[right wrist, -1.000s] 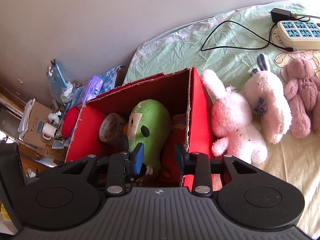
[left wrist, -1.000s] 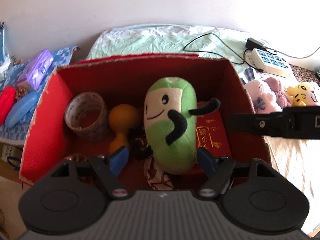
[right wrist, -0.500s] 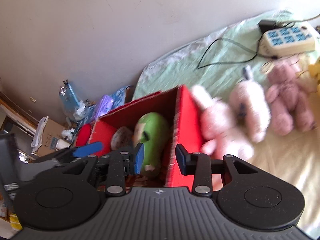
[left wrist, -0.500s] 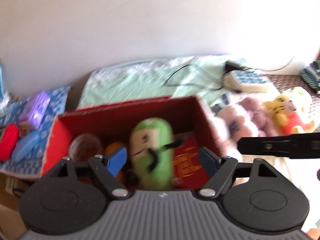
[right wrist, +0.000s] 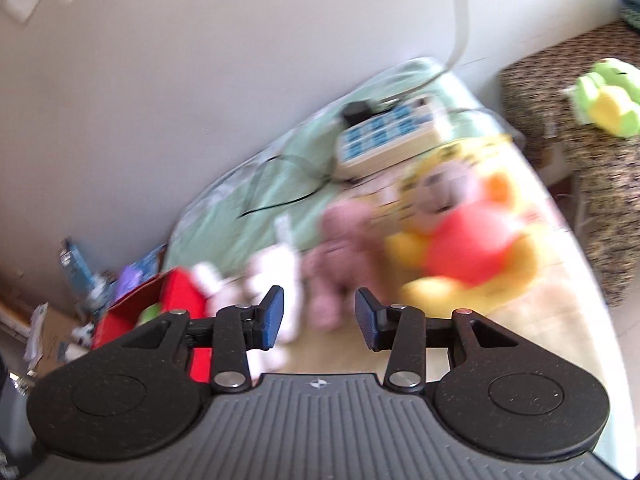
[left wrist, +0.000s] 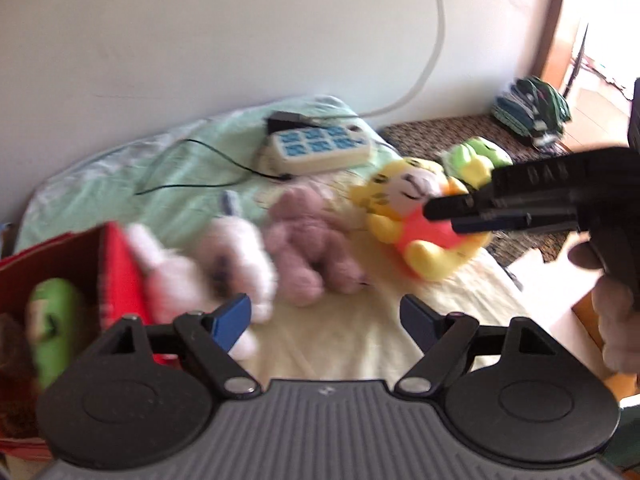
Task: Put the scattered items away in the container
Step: 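Move the right gripper back to the yellow tiger plush on the bed, then grasp the yellow tiger plush by its head with the right gripper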
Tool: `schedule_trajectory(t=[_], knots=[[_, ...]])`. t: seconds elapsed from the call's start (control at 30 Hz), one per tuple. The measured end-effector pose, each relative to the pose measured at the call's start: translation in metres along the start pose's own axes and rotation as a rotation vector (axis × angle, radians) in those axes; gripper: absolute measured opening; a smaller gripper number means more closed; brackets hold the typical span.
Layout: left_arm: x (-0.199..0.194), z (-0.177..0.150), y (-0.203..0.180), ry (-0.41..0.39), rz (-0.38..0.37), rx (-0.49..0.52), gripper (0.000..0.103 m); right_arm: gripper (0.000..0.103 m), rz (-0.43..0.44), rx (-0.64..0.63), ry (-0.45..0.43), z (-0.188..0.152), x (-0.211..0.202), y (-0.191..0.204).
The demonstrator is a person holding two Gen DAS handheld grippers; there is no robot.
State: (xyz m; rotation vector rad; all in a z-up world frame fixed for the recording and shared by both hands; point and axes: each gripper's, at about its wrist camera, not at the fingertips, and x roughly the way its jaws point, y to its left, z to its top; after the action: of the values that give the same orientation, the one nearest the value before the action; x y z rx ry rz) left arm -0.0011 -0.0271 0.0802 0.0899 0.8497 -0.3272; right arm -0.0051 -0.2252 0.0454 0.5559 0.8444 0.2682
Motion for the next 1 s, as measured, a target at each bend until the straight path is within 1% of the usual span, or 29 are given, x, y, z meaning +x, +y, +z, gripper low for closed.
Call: schedule_trajectory(t=[0.13, 0.27, 0.33, 0.4, 0.47, 0.5, 0.6, 0.63, 0.67, 0.73, 0.93, 1.0], knots=[[0.034, 0.005, -0.046, 0.034, -0.021, 0.052, 0.083, 0.052, -0.059, 0.017, -0.028, 0.026, -0.009, -0.046], [0.063, 0.017, -0.078, 0.061, -0.060, 0.100, 0.083, 0.065, -0.103, 0.040, -0.048, 0.050, -0.012, -0.082], [0.076, 0.022, -0.092, 0.068, -0.077, 0.123, 0.087, 0.065, -0.117, 0.046, -0.047, 0.059, -0.011, -0.099], [0.088, 0.026, -0.104, 0.066, -0.093, 0.148, 0.089, 0.065, -0.120, 0.051, -0.015, 0.064, -0.001, -0.110], [0.102, 0.028, -0.115, 0.086, -0.092, 0.174, 0.089, 0.065, -0.120, 0.055, 0.029, 0.066, 0.012, -0.119], [0.108, 0.029, -0.118, 0.096, -0.093, 0.179, 0.089, 0.065, -0.114, 0.054, 0.050, 0.065, 0.019, -0.122], [0.125, 0.032, -0.124, 0.110, -0.109, 0.182, 0.089, 0.066, -0.051, 0.041, 0.102, 0.065, 0.035, -0.125], [0.130, 0.034, -0.126, 0.112, -0.107, 0.186, 0.089, 0.067, -0.029, 0.032, 0.113, 0.066, 0.040, -0.125], [0.136, 0.035, -0.127, 0.117, -0.103, 0.191, 0.089, 0.072, -0.012, 0.020, 0.125, 0.066, 0.046, -0.124], [0.145, 0.037, -0.126, 0.128, -0.094, 0.197, 0.089, 0.076, -0.011, -0.001, 0.144, 0.068, 0.058, -0.123], [0.172, 0.043, -0.121, 0.153, -0.072, 0.190, 0.088, 0.076, 0.044, -0.024, 0.213, 0.079, 0.092, -0.126], [0.180, 0.044, -0.117, 0.164, -0.065, 0.177, 0.083, 0.075, 0.064, -0.027, 0.238, 0.080, 0.102, -0.125]])
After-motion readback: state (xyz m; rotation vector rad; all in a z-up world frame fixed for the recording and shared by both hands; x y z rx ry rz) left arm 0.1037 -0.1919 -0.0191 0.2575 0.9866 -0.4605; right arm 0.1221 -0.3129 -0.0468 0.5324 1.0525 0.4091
